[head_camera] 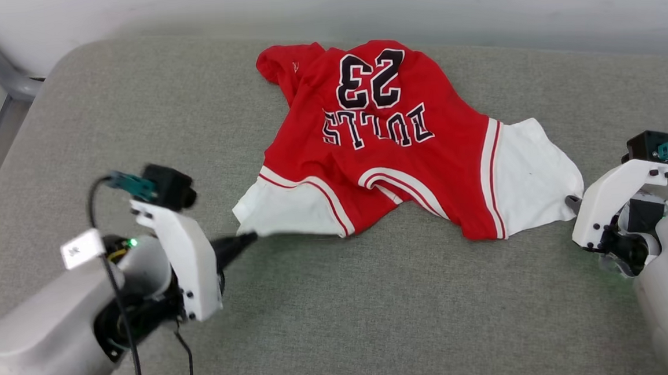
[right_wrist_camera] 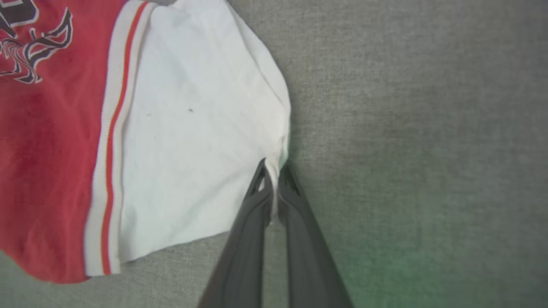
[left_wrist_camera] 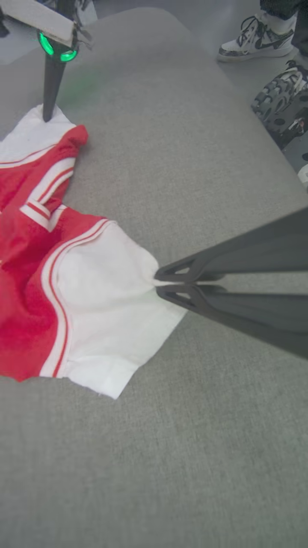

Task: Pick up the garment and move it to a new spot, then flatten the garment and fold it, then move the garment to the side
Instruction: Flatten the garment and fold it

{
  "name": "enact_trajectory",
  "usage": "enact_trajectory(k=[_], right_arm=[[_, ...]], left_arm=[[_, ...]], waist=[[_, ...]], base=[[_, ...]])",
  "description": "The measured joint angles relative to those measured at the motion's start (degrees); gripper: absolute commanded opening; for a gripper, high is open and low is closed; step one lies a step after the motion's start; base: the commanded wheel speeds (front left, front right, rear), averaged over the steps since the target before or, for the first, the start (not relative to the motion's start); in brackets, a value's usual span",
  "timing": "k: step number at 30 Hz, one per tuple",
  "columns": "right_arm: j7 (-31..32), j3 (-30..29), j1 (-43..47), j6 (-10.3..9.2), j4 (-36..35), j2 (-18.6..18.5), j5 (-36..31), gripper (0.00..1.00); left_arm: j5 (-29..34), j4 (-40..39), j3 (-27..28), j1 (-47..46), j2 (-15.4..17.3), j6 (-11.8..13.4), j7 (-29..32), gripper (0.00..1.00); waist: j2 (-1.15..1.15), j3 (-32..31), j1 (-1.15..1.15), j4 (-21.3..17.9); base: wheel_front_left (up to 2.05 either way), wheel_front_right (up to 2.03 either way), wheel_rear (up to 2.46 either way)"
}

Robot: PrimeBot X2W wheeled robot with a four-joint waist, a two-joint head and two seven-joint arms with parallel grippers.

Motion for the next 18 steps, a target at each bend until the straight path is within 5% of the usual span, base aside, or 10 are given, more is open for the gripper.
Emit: enact_trajectory(k=[8,18], right_arm=[[0.14,-6.41,-2.30,0.00,-3.71,2.40,13.27,0.00],[1.07,-11.13,-16.10,-0.01,-8.88,4.28,23.16,0.00]], left_arm=[[-5.42,3.01,9.93,-1.19,-0.94,-1.63,-11.26,0.00],[-1.23,10.25,17.25,-13.24,-4.00,-0.45,-21.35,0.00]], waist=[[0.00,-1.83,0.00,-1.55],[0.00,-3.56,0.00,-4.30]], base=[[0.00,0.00,0.00],[0.00,0.00,0.00]])
